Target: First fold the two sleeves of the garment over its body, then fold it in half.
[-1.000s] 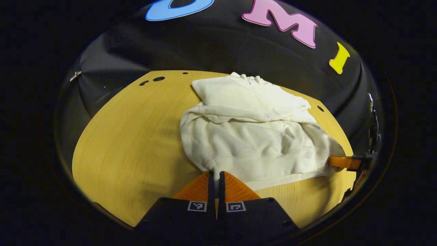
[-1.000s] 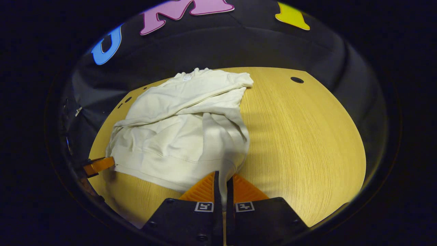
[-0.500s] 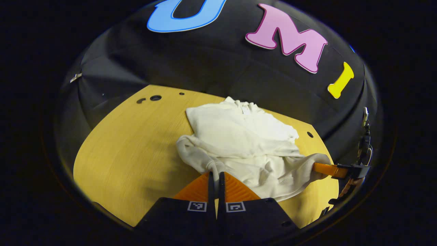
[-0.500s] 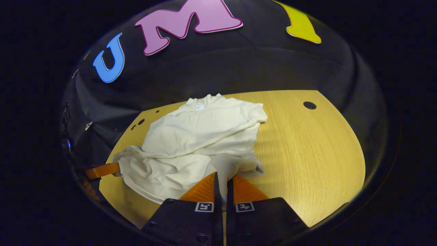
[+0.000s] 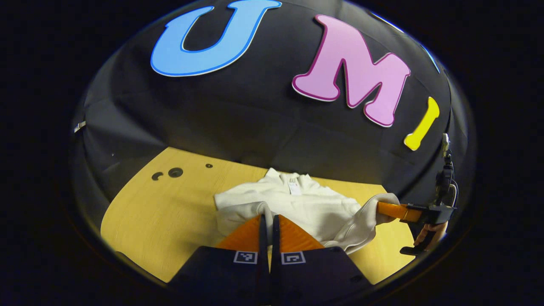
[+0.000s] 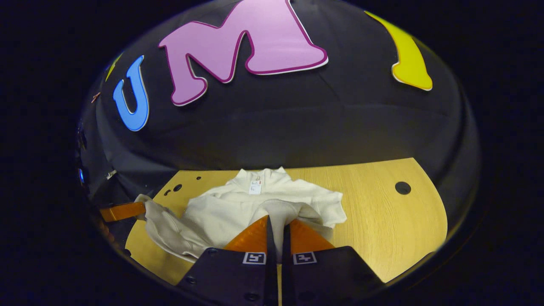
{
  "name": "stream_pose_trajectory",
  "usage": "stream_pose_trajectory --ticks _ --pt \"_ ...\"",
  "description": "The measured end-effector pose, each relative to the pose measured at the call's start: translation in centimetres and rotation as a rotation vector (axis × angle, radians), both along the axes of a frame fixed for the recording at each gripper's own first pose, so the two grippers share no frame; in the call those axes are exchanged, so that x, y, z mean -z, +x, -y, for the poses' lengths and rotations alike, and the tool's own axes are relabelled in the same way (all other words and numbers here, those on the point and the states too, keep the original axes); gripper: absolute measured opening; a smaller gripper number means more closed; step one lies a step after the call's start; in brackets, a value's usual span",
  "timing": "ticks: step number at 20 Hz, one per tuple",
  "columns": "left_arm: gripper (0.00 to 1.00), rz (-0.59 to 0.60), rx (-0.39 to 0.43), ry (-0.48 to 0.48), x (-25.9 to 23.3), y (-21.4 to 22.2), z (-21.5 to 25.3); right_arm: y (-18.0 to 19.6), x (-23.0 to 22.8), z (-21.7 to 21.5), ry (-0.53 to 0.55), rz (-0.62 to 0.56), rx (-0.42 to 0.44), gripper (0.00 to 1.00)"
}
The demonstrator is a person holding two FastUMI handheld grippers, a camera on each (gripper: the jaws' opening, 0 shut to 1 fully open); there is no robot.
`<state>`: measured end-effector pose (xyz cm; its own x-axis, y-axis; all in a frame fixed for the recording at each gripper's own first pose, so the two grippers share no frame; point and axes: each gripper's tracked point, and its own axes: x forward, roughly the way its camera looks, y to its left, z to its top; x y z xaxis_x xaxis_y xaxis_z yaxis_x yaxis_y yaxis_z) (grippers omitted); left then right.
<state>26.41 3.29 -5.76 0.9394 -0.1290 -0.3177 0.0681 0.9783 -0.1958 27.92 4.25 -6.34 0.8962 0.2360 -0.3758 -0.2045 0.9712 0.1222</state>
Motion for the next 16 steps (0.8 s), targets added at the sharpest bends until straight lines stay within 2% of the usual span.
stream_pose_trajectory --ticks 4,5,6,9,14,16 --pt "0.06 0.037 -0.013 -0.008 -2.0 5.7 -0.7 5.0 -1.3 0.5 0.005 0.047 0.030 0.08" --pt "0.06 0.042 -0.017 -0.011 -2.3 7.3 -1.0 5.9 -1.2 0.7 0.011 0.051 0.042 0.00" --pt "0.06 0.041 -0.030 -0.005 -2.2 8.5 -1.4 6.9 -1.1 1.0 0.017 0.054 0.057 0.08" --pt "0.06 0.025 -0.067 0.002 -0.8 12.8 -2.8 9.9 -0.2 1.6 0.035 0.053 0.102 0.08" --pt "0.06 0.013 -0.090 -0.081 2.8 18.8 -4.0 14.2 2.4 1.7 0.011 0.061 0.146 0.07" --pt "0.06 -0.016 -0.103 -0.078 5.3 20.3 -4.8 15.2 3.9 1.7 0.020 0.048 0.164 0.08"
